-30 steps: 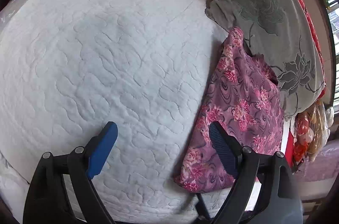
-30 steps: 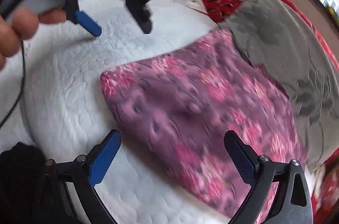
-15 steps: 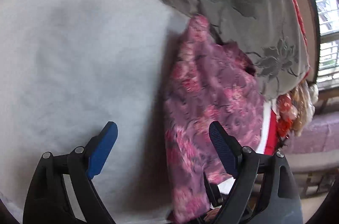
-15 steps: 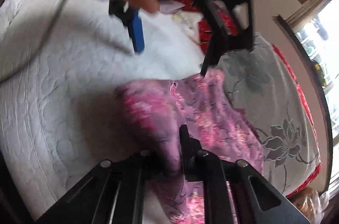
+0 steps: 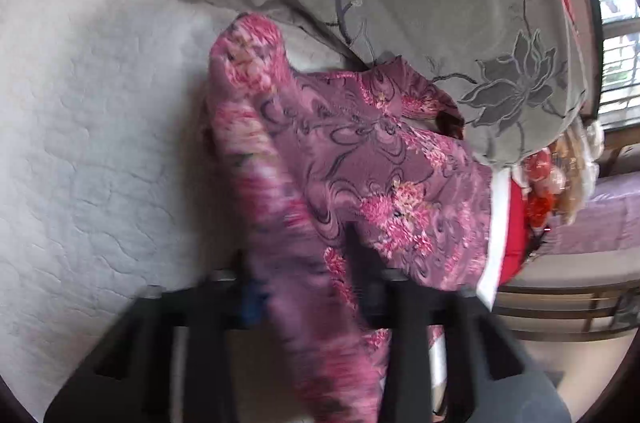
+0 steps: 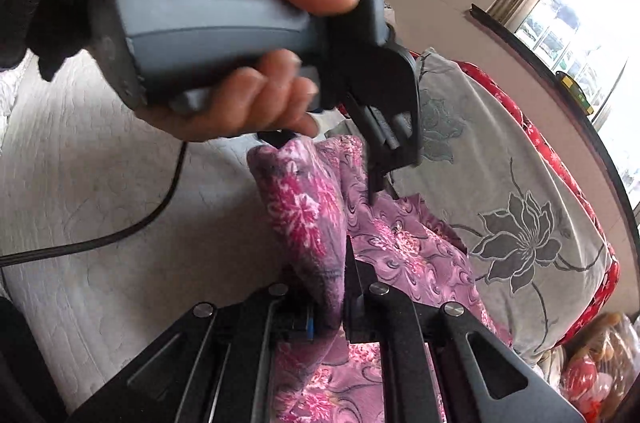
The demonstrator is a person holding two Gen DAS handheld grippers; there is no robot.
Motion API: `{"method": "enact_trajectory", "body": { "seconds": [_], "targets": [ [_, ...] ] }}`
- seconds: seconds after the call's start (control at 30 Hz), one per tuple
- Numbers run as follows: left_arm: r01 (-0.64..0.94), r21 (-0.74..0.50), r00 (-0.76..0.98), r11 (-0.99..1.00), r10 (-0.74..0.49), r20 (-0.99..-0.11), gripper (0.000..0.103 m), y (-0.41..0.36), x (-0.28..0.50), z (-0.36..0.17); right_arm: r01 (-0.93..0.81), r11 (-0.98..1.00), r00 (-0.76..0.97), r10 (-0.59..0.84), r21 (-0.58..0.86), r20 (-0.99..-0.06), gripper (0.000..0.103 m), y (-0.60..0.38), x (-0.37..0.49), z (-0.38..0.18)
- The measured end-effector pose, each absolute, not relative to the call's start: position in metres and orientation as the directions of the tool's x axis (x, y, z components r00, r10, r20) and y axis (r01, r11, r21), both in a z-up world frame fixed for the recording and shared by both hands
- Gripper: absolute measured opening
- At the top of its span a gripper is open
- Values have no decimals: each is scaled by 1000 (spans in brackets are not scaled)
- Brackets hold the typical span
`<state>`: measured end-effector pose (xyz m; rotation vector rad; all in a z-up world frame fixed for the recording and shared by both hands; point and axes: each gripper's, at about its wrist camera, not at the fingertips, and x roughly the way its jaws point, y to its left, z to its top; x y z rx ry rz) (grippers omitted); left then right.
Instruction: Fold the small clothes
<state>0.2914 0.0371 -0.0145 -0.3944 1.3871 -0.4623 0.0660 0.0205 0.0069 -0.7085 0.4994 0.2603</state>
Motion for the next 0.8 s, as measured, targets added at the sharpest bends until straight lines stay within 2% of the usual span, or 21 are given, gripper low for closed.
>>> {"method": "enact_trajectory", "body": {
  "seconds": [0.13,0.53,0.8],
  "targets": [
    [65,-522,172,851,-525,-834,10,35,285,0,-380,761,853,68,-526,-517,8,8,65,13],
    [121,-470,278,874,-484,-830,9,-20,254,66,-303,859,876,80,-412,-477,8,-57,44,49],
    [164,-459,297,873,-487,-821,9,-72,239,88,-245,926,870,79,-287,-487,7,-117,26,61]
  ]
}}
